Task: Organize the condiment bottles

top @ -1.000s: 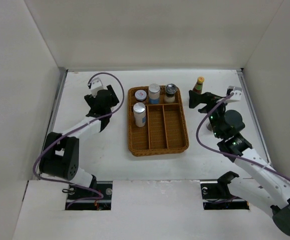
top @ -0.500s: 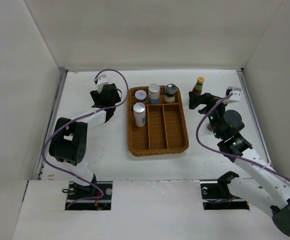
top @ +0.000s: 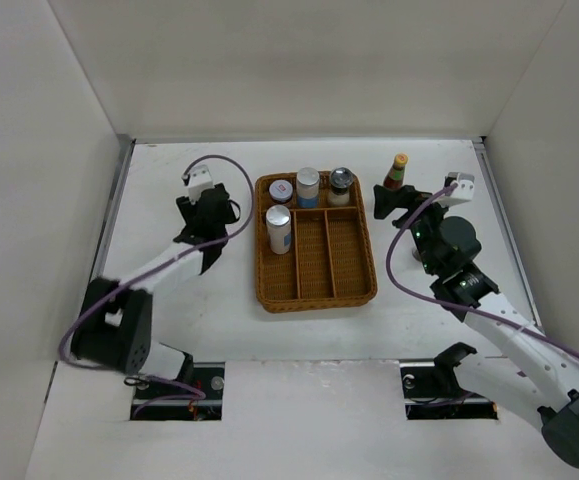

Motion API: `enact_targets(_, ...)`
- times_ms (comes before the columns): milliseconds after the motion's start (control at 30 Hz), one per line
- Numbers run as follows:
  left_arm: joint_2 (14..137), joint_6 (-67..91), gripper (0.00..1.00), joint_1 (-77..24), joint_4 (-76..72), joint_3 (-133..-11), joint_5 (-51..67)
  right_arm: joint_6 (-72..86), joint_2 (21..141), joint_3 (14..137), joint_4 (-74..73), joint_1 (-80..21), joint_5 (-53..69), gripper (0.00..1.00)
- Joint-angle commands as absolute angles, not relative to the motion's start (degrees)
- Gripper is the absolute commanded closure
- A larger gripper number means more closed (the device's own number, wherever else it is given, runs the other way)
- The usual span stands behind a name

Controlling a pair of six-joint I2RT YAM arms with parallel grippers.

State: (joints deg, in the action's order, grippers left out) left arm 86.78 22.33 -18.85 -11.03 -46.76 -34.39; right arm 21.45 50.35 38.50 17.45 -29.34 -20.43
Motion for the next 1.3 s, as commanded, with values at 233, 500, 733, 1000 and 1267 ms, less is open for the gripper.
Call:
enact_targets(233, 45.28, 18.2, 0.75, -33.16, -11.61, -43.05, -45.18, 22.24, 50.19, 38.41, 19.25, -29.05, -19.42, 0.0)
enact_targets(500, 57.03, 11.45, 0.77, -54.44, -18.71, -50.18, -49.2, 22.24, 48.78, 37.79, 18.46, -27.02, -19.25, 0.0)
enact_targets(733, 55.73, 15.18, 0.73, -47.08, -12.5, -41.59, -51.86, 21.8, 50.1, 40.43, 16.61, -27.38, -16.79, 0.0)
enact_targets(1000, 56.6, 35.14, 0.4, -31.0, -2.03, -34.72, -31.4, 21.62, 49.92, 40.25, 14.68, -29.13, -17.23, 0.47)
enact_targets(1267, 61.15, 37.62, 0.17, -23.17, 1.15, -33.31, -23.57, 21.45, 51.15, 41.4, 14.15, -30.36, -17.23, 0.31)
